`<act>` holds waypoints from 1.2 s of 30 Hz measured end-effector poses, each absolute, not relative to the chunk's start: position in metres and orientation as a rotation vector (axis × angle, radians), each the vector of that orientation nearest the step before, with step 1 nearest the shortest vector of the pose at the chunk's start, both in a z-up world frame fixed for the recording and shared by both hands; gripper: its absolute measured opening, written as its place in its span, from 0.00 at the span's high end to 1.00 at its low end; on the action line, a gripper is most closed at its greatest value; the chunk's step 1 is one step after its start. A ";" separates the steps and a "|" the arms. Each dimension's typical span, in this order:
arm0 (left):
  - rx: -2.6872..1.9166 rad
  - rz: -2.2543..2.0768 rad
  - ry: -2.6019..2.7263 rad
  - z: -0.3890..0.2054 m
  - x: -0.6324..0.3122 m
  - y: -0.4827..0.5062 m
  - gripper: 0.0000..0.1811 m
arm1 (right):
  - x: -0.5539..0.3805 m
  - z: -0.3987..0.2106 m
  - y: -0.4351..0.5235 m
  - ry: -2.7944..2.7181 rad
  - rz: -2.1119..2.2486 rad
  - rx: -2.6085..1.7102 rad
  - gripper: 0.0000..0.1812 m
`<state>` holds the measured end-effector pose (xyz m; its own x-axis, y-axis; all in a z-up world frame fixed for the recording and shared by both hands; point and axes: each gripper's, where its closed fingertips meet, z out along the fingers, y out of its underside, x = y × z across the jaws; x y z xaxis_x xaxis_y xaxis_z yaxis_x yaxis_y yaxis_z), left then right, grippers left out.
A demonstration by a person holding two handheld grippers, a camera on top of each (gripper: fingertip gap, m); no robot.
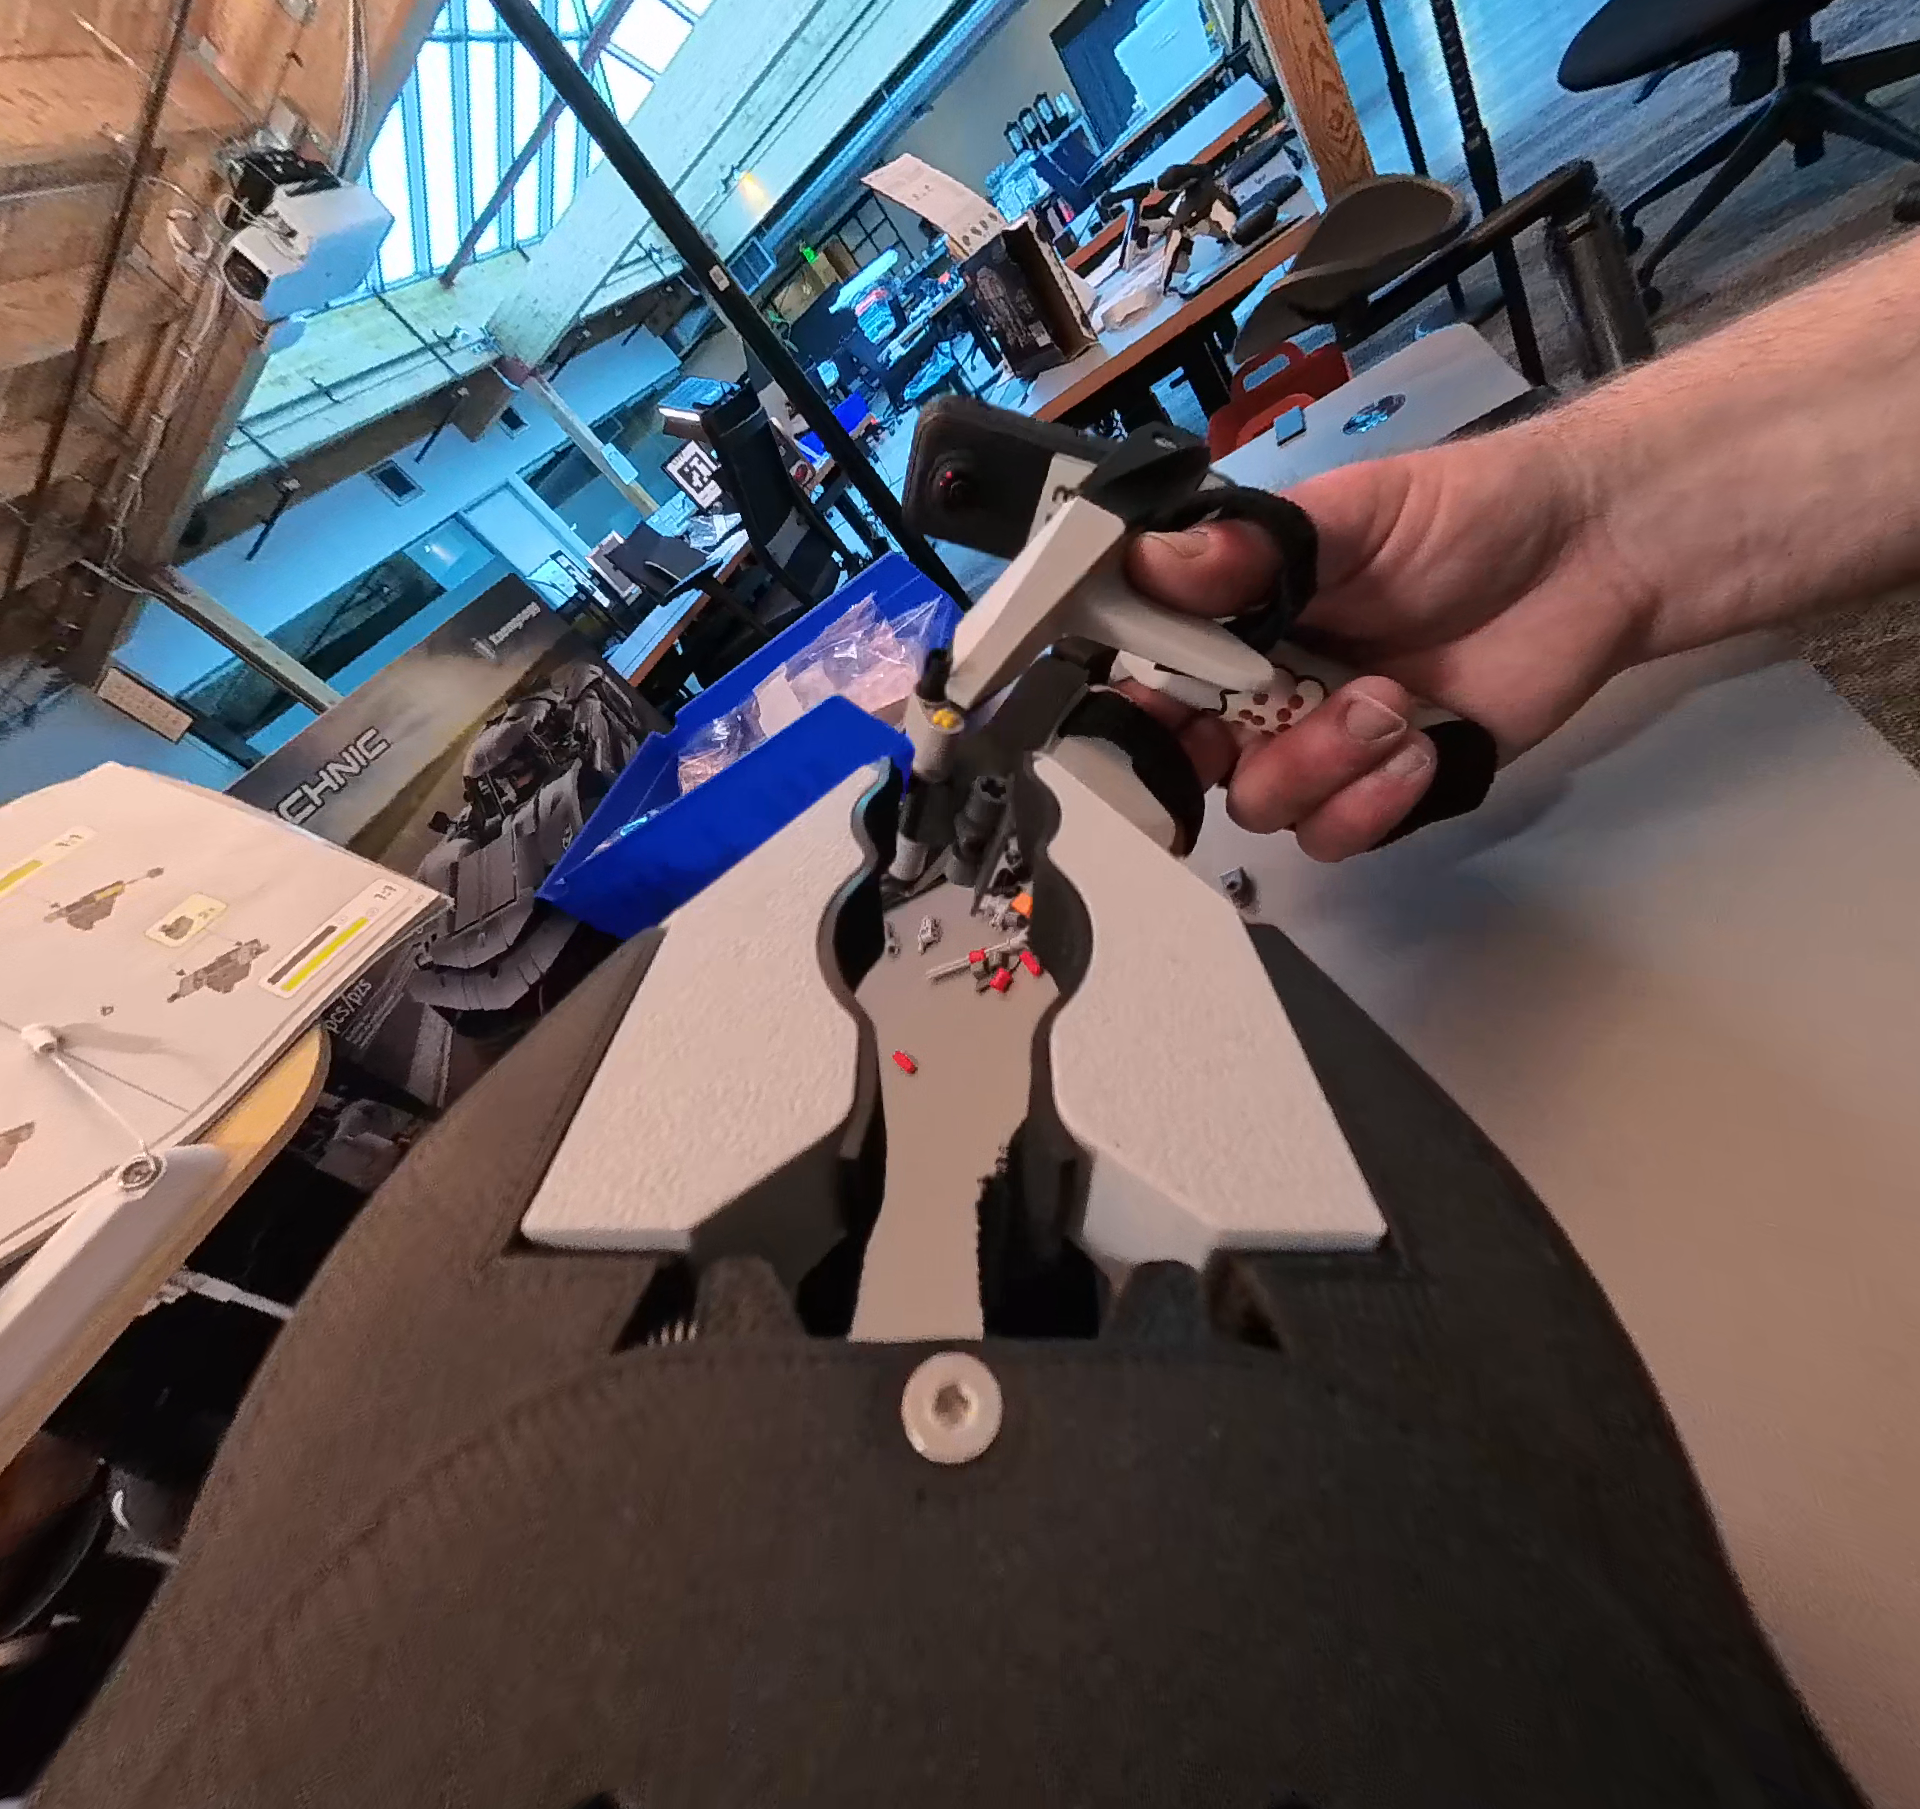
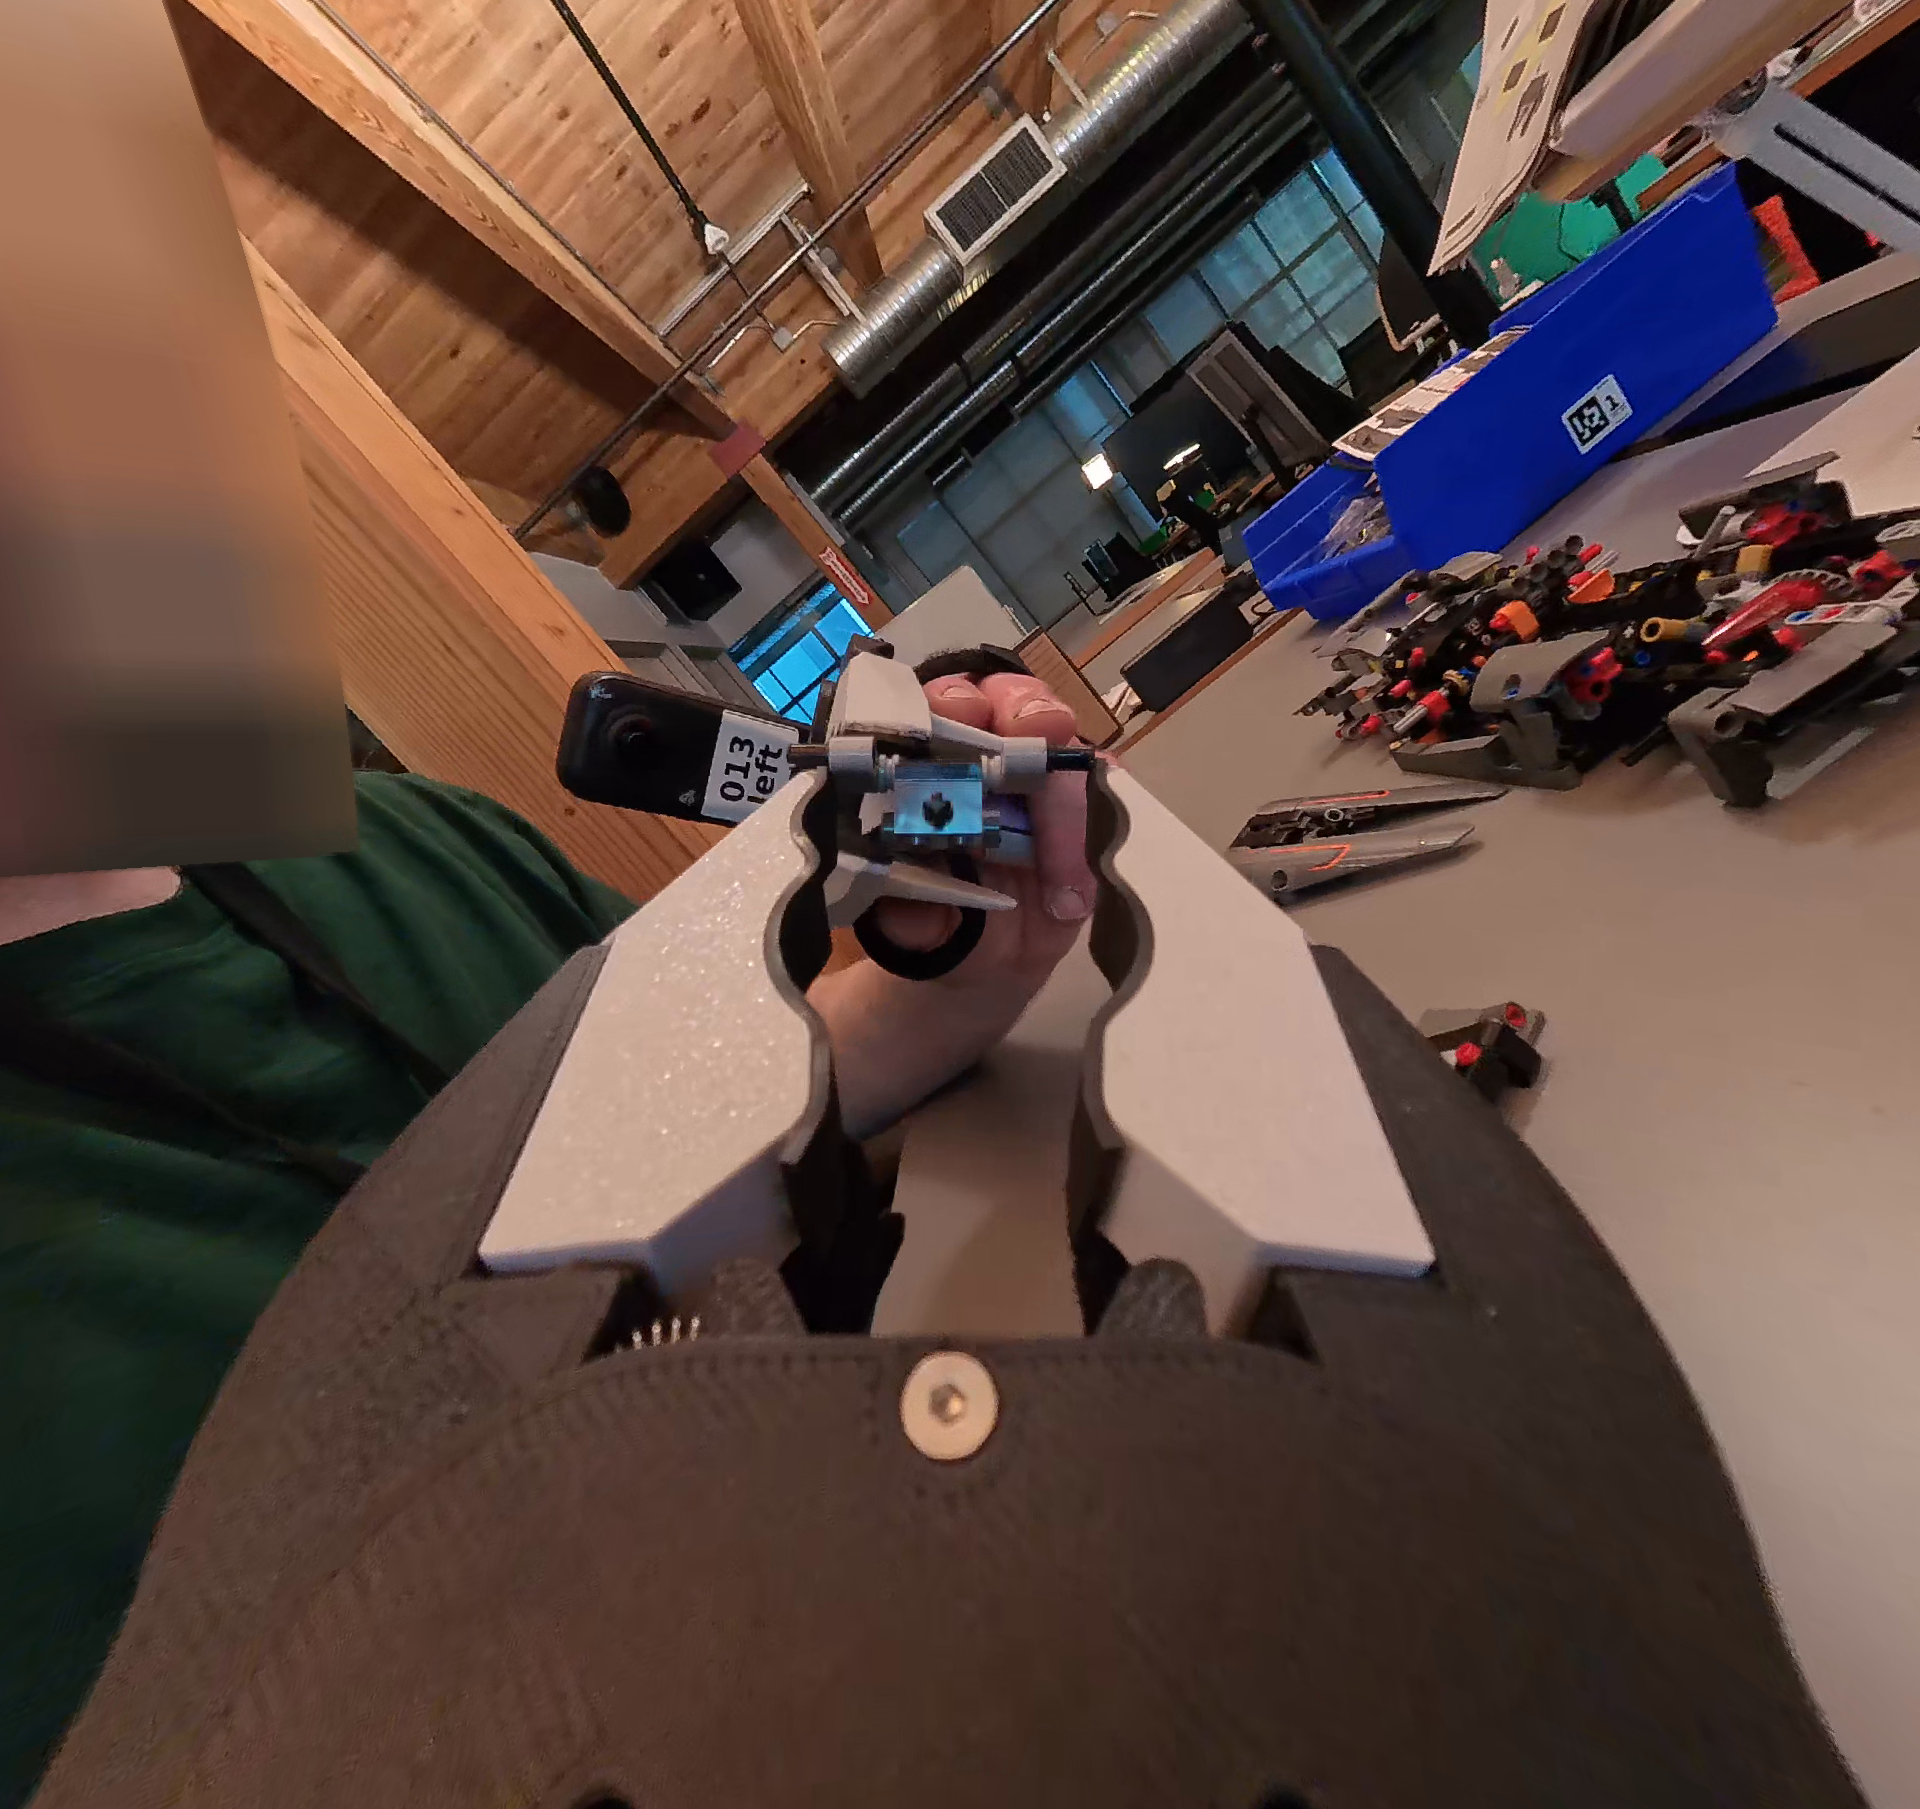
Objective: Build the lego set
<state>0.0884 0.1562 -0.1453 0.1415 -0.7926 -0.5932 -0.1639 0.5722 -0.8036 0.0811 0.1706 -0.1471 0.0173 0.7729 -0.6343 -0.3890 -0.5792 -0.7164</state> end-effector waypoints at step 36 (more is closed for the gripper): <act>-1.284 -1.295 1.023 -0.133 0.065 0.198 0.71 | 0.084 -0.142 0.198 -0.858 0.236 -1.488 0.74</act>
<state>0.0648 0.1984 -0.1331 0.0675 -0.9872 0.1447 0.0874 -0.1387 -0.9865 0.0841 0.1979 -0.1422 0.6940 0.6279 0.3523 0.3594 0.1220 -0.9252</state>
